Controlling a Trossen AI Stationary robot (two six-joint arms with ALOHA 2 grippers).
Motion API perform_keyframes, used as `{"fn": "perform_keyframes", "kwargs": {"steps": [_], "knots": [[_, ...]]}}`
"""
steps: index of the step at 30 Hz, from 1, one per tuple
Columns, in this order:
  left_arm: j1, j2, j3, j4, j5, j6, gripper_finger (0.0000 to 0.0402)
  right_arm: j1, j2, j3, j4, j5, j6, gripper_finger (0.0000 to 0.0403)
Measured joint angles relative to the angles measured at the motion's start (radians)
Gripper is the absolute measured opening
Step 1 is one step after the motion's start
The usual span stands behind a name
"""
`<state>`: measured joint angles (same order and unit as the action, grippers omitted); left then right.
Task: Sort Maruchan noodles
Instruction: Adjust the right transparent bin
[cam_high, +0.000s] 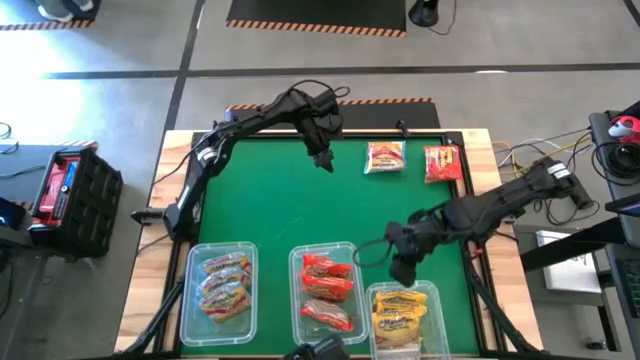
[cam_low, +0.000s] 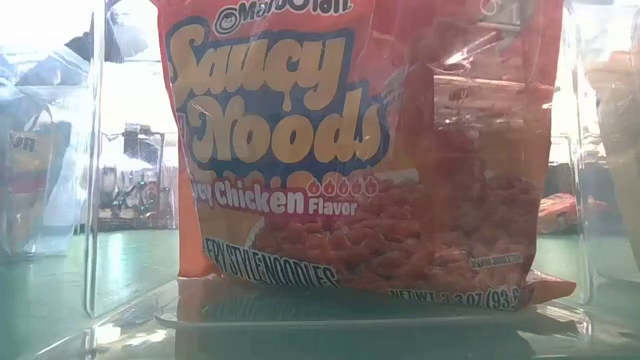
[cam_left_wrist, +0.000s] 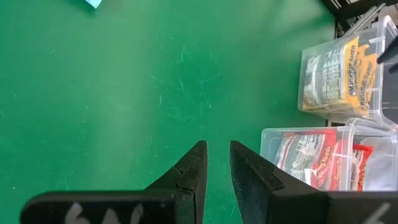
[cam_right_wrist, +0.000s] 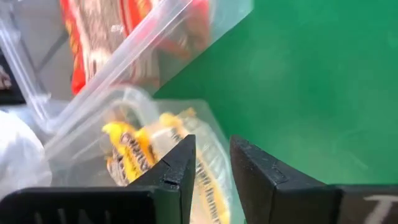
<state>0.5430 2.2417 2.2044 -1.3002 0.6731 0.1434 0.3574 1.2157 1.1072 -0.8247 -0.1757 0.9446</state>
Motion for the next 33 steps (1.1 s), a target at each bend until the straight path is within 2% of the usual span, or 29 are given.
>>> {"fn": "perform_keyframes", "kwargs": {"steps": [5, 10, 14, 26, 33], "knots": [[0.001, 0.0, 0.0, 0.0, -0.002, -0.014, 0.0052, 0.077, 0.063, 0.053, 0.004, 0.006, 0.015, 0.0123], [0.0, 0.0, 0.002, -0.001, -0.002, -0.022, 0.0052, 0.133, 0.117, 0.099, 0.0, 0.047, 0.014, 0.0165], [0.001, 0.0, 0.006, -0.001, -0.002, -0.022, 0.0052, 0.161, 0.14, 0.117, -0.008, 0.084, 0.011, 0.0182], [0.001, 0.0, 0.007, -0.002, -0.002, -0.035, 0.0052, 0.258, 0.157, 0.118, -0.06, 0.237, -0.03, 0.0171], [0.001, 0.0, 0.007, -0.001, -0.002, -0.054, 0.0052, 0.27, 0.209, 0.118, -0.127, 0.249, -0.065, 0.0173]]}}
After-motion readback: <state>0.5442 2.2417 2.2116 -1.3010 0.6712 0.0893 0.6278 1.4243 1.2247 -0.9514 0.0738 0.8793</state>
